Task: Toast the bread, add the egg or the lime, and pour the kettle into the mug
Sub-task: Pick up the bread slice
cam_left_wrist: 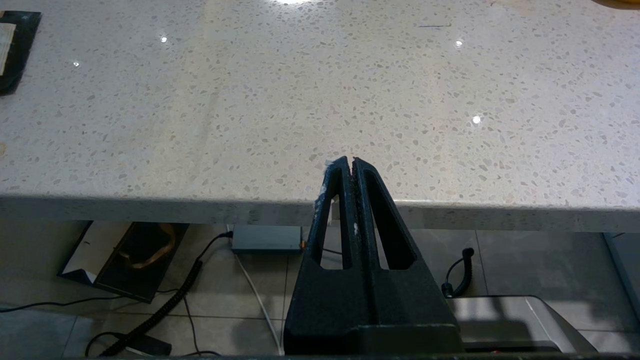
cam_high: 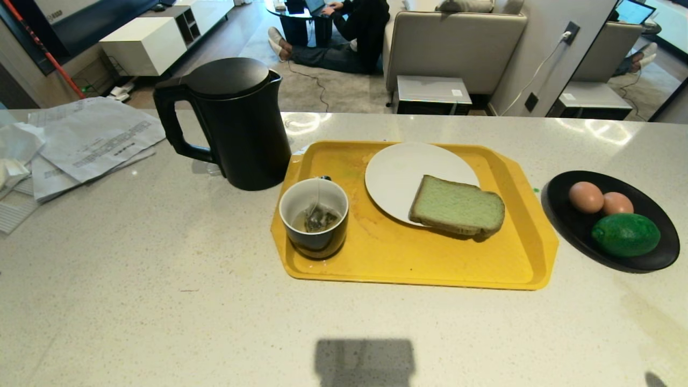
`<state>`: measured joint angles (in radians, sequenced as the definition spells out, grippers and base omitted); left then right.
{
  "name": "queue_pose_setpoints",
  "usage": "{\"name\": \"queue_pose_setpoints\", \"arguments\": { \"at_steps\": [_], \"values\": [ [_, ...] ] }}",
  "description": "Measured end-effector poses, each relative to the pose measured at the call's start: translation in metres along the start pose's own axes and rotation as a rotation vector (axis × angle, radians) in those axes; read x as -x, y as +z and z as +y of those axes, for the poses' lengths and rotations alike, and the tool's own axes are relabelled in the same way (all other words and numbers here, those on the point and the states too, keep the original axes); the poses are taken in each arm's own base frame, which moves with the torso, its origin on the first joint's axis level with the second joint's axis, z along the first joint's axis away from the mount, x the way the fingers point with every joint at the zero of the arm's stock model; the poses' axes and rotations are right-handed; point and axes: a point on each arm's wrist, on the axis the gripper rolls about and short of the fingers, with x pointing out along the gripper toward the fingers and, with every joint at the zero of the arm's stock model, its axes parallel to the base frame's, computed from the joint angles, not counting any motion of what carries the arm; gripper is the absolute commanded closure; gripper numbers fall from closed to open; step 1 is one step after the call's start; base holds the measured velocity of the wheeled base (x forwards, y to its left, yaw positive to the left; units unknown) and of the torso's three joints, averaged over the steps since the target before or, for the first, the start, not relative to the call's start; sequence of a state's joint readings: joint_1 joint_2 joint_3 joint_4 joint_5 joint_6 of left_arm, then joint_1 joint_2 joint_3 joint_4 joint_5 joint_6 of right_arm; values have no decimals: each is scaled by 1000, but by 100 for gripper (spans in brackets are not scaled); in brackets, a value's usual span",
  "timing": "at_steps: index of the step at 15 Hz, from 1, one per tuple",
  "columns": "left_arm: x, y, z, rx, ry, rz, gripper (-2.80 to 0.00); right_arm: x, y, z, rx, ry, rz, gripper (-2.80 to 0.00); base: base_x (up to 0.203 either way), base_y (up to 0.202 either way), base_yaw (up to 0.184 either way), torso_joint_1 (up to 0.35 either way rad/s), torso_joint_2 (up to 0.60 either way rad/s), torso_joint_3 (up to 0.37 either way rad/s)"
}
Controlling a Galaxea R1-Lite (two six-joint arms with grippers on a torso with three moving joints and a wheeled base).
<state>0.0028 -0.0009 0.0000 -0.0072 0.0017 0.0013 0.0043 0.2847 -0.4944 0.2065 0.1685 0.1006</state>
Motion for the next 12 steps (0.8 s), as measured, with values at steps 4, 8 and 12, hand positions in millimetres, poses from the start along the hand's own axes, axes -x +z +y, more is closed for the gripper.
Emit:
{"name": "queue_pose_setpoints", "arguments": {
  "at_steps": [4, 8, 12],
  "values": [
    [0, 0, 0, 0, 0, 0, 0, -38, 77, 5, -207, 141, 126, 0, 0, 0, 0, 0, 0, 0],
    [0, 0, 0, 0, 0, 0, 0, -82, 109, 3, -421, 173, 344, 0, 0, 0, 0, 0, 0, 0],
    [0, 0, 0, -1, 0, 0, 0, -107, 109, -2, -469, 138, 458, 0, 0, 0, 0, 0, 0, 0]
  ]
}}
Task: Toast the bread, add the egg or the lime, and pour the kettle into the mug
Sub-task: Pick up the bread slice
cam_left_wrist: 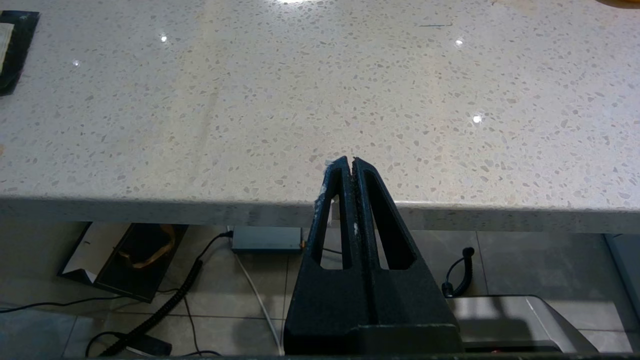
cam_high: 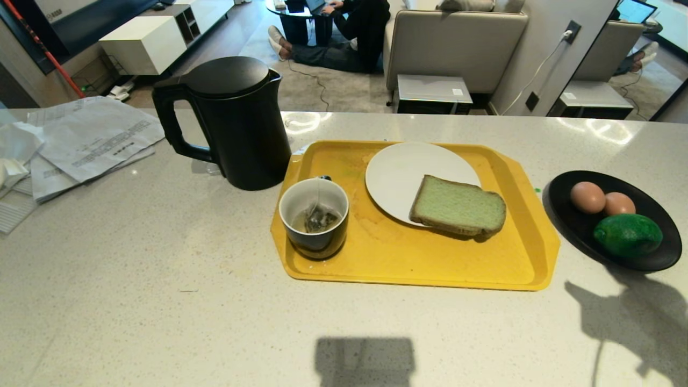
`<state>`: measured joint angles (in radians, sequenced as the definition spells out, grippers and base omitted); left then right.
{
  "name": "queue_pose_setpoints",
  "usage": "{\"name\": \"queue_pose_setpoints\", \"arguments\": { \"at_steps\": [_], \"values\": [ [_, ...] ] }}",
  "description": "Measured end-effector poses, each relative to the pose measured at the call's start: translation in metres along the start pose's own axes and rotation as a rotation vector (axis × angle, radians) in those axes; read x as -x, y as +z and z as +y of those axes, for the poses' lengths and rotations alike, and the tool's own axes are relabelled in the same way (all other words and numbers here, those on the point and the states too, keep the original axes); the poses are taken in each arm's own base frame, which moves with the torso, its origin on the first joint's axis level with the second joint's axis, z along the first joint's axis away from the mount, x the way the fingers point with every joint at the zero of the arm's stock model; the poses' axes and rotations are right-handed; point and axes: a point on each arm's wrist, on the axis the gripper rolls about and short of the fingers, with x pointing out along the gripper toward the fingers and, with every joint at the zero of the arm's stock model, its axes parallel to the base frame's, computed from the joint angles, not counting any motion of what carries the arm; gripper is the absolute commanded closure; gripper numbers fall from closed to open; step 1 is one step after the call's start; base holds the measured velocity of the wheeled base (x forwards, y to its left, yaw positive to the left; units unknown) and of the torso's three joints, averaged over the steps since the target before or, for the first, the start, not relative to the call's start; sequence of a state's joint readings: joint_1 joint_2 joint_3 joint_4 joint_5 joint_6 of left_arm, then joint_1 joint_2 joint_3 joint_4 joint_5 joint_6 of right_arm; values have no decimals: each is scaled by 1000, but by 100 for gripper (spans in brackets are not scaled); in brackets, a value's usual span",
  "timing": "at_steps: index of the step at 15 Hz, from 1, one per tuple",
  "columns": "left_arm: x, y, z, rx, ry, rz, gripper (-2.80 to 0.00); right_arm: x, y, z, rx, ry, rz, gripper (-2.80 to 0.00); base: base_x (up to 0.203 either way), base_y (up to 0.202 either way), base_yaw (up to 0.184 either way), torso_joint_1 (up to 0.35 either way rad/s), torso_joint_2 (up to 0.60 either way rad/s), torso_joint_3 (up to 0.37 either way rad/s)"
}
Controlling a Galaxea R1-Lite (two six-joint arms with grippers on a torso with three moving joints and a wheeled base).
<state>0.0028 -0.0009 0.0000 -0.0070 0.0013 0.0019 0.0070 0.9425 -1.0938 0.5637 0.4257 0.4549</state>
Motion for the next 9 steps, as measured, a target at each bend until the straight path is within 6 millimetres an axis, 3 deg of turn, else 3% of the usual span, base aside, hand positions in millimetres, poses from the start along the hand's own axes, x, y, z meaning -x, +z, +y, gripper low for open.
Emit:
{"name": "queue_pose_setpoints", "arguments": {
  "at_steps": [8, 9],
  "values": [
    [0, 0, 0, 0, 0, 0, 0, -44, 6, -15, -51, 1, 117, 0, 0, 0, 0, 0, 0, 0],
    [0, 0, 0, 0, 0, -1, 0, -50, 7, -17, -50, 17, 122, -280, 0, 0, 0, 0, 0, 0]
  ]
}}
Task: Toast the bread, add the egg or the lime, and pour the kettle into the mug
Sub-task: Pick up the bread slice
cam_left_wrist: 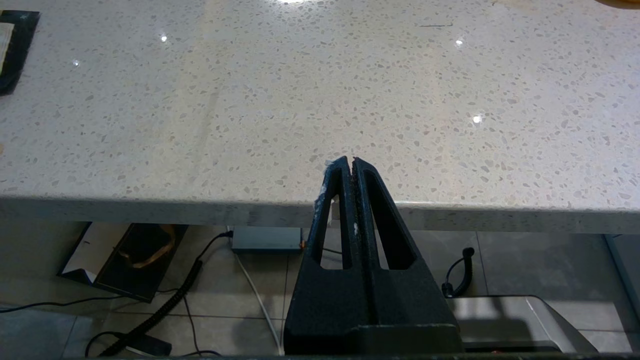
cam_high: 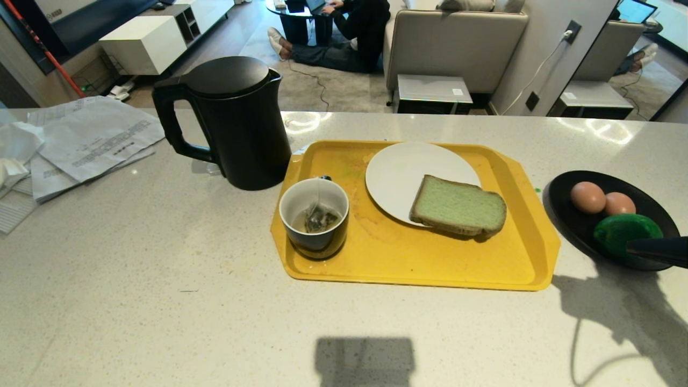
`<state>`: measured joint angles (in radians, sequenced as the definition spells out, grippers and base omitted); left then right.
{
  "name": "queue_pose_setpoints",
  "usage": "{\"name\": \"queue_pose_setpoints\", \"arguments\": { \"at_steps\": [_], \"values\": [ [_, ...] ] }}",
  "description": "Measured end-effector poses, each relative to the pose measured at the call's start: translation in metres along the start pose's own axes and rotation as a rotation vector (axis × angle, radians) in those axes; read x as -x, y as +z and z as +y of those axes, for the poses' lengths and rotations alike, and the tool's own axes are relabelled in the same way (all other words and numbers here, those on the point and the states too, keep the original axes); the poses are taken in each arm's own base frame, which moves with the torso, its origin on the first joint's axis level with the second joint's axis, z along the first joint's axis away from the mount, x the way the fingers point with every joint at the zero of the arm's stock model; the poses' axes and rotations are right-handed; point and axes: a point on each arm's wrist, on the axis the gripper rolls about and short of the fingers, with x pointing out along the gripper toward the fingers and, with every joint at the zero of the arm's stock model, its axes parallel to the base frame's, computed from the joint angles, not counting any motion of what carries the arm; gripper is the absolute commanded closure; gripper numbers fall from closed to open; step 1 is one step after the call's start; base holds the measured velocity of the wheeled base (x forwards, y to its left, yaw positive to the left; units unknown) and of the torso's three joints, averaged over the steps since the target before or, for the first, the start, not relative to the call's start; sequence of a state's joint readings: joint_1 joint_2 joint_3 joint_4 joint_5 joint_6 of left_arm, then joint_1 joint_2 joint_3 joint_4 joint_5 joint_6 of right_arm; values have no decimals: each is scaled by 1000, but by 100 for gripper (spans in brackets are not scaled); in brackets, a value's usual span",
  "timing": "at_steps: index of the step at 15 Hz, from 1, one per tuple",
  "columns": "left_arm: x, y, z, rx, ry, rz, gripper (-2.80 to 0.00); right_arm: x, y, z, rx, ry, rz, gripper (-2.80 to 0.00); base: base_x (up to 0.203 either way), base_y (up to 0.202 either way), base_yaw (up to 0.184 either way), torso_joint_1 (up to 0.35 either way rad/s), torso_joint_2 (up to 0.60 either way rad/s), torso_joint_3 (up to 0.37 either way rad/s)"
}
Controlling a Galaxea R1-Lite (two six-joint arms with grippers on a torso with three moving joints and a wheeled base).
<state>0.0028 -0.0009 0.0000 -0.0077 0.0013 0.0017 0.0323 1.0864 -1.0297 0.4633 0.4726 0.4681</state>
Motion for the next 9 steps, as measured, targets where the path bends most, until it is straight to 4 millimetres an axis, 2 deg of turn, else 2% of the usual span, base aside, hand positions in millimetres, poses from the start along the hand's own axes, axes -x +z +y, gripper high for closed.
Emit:
{"name": "queue_pose_setpoints", "arguments": {
  "at_steps": [5, 9],
  "values": [
    [0, 0, 0, 0, 0, 0, 0, -25, 4, -7, -74, 47, 90, -280, 0, 0, 0, 0, 0, 0],
    [0, 0, 0, 0, 0, 0, 0, -48, 18, -3, -202, 108, 55, -280, 0, 0, 0, 0, 0, 0]
  ]
}}
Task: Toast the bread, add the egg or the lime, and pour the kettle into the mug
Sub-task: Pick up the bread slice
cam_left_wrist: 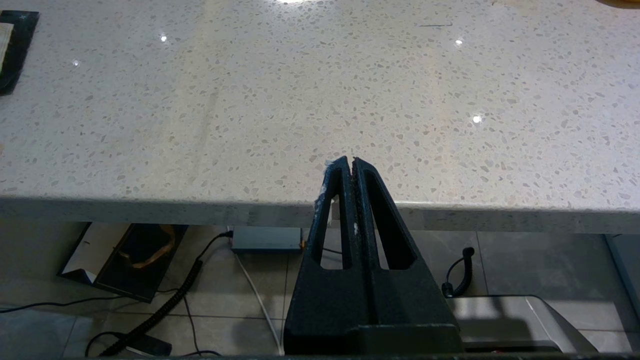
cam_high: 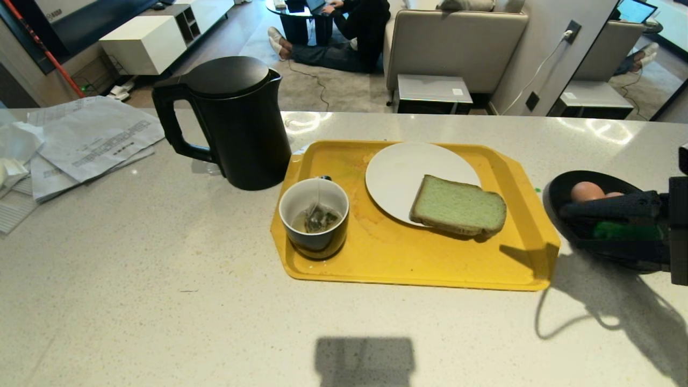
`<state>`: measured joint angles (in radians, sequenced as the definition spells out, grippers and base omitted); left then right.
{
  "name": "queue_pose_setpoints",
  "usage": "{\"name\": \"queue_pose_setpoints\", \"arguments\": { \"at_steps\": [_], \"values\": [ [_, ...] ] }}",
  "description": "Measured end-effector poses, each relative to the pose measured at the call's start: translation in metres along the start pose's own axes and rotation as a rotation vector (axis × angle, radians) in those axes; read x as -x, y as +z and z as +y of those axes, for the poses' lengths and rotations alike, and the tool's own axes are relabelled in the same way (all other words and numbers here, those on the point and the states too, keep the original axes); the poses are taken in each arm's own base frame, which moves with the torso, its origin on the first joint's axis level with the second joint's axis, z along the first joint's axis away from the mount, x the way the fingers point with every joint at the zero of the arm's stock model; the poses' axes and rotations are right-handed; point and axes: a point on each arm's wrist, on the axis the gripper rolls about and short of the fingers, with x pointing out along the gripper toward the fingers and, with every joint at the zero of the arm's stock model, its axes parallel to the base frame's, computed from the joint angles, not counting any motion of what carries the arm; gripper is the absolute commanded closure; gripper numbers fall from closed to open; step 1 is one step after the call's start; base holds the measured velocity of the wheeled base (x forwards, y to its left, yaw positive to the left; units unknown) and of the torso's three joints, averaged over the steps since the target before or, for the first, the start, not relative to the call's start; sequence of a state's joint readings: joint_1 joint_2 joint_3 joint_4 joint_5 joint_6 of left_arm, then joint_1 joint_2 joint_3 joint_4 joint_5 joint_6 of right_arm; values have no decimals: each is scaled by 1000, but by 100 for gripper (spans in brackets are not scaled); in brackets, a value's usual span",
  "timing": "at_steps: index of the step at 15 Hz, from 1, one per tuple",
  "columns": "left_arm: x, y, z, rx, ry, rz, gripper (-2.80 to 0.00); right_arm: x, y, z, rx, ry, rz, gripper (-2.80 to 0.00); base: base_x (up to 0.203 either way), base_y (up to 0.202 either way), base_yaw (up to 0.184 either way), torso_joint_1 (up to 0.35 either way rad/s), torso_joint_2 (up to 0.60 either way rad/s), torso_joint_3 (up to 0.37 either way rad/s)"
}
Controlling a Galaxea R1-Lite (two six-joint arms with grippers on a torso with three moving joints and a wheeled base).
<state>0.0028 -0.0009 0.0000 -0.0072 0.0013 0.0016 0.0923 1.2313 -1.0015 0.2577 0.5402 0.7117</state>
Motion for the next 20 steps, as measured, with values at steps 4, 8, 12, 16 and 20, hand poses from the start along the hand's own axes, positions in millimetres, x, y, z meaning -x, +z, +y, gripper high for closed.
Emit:
{"name": "queue_pose_setpoints", "arguments": {
  "at_steps": [4, 8, 12, 16, 20],
  "values": [
    [0, 0, 0, 0, 0, 0, 0, -32, 0, 2, -13, 24, 83, -280, 0, 0, 0, 0, 0, 0],
    [0, 0, 0, 0, 0, 0, 0, -57, 5, -4, -15, 17, 113, -280, 0, 0, 0, 0, 0, 0],
    [0, 0, 0, 0, 0, 0, 0, -79, 13, -11, -11, 25, 106, -280, 0, 0, 0, 0, 0, 0],
    [0, 0, 0, 0, 0, 0, 0, -96, 18, -16, -5, 29, 101, -280, 0, 0, 0, 0, 0, 0],
    [0, 0, 0, 0, 0, 0, 0, -102, 21, -18, -7, 25, 104, -280, 0, 0, 0, 0, 0, 0]
  ]
}}
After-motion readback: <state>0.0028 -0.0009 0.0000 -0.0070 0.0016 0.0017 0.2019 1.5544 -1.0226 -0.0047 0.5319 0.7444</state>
